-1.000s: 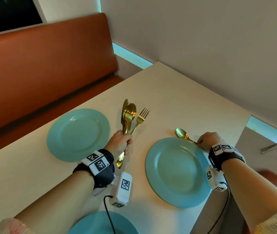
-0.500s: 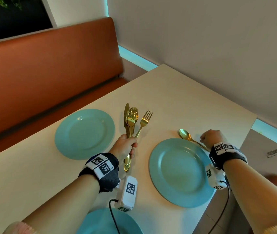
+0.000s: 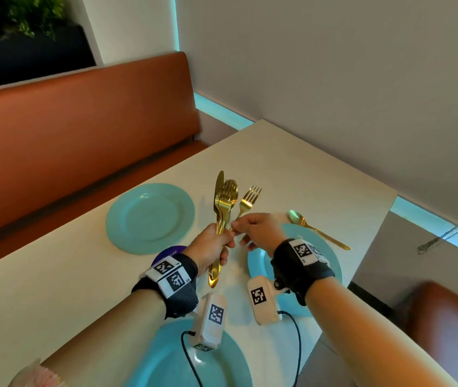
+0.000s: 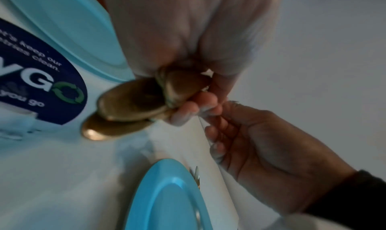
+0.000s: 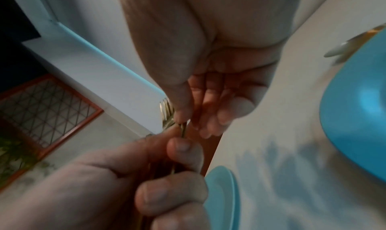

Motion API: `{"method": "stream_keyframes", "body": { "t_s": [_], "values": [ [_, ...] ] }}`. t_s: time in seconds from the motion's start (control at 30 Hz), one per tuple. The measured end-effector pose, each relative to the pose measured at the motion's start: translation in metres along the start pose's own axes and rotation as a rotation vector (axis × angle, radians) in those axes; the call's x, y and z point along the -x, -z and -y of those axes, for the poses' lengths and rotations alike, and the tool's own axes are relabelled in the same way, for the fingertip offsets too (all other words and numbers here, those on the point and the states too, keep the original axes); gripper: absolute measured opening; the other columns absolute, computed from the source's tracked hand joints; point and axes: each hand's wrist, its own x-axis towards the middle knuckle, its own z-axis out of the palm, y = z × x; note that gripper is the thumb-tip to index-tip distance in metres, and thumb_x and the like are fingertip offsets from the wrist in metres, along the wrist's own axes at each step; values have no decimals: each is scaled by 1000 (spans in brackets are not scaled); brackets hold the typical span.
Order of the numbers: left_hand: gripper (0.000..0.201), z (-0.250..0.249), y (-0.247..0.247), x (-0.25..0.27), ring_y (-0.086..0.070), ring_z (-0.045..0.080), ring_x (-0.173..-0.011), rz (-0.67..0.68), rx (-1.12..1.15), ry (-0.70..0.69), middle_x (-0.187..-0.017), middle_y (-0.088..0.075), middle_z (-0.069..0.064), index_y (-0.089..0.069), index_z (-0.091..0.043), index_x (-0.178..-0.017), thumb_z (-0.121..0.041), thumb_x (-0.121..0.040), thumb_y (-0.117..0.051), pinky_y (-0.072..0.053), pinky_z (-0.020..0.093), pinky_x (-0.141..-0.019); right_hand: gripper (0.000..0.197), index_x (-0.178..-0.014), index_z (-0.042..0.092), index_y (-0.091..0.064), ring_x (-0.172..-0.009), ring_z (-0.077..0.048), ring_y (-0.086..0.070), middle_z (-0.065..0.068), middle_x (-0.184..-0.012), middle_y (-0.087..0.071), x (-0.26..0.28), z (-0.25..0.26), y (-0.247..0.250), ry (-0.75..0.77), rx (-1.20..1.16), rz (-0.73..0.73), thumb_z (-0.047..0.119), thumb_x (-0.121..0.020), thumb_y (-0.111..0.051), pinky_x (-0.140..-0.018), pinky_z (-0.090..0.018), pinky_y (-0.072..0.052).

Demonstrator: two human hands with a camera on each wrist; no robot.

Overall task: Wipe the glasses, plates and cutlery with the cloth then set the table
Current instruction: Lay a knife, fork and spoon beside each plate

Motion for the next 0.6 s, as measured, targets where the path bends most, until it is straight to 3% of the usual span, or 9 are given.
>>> {"method": "stream_keyframes", "body": {
  "t_s": [0.1,0.23,0.4,0.47,0.53,0.6],
  "values": [
    [8,7,6,25,-44,15,-52,24,-55,-26,-78,-54,5,-47,-15,-92,-17,-99,-45,-38,27,-50,21,-68,13,-61,-52,-9,-53,-1,-68,-62,22,3,-15,-17,-117,-19,17,-89,-61,-44,-16,-44],
    [7,17,16,54,-58,14,-69,-29,-18,-41,-89,-60,4,-46,-12,-100,-19,-99,-45,-44,27,-60,18,-74,12,-62,-54,-9,-52,0,-70,-63,52,3,-17,-29,-226,-52,16,-91,-59,-46,-18,-43],
    [10,30,25,89,-58,16,-62,-3,84,20,-78,-57,7,-45,-7,-99,-15,-101,-39,-46,24,-54,18,-75,9,-60,-43,-5,-51,-4,-68,-59,83,-4,-8,-34,-303,-171,10,-93,-54,-40,-16,-42],
    [11,39,34,97,-55,16,-58,-26,106,52,-75,-54,6,-44,-6,-101,-16,-101,-41,-48,23,-48,20,-73,8,-59,-47,-6,-52,-3,-69,-59,92,-11,-1,-45,-139,-210,10,-92,-54,-43,-18,-44],
    [12,50,45,102,-47,14,-53,-60,90,79,-70,-46,4,-44,-8,-94,-19,-100,-44,-45,25,-45,17,-79,5,-65,-53,-11,-51,-3,-69,-61,101,-20,4,-99,221,-196,12,-91,-56,-47,-20,-44],
    [19,59,56,106,-38,12,-49,-85,48,77,-65,-39,2,-41,-12,-82,-21,-99,-46,-41,25,-43,16,-86,6,-70,-62,-16,-56,-5,-78,-66,108,-31,1,-156,650,-78,15,-89,-56,-53,-21,-45]
  ]
}}
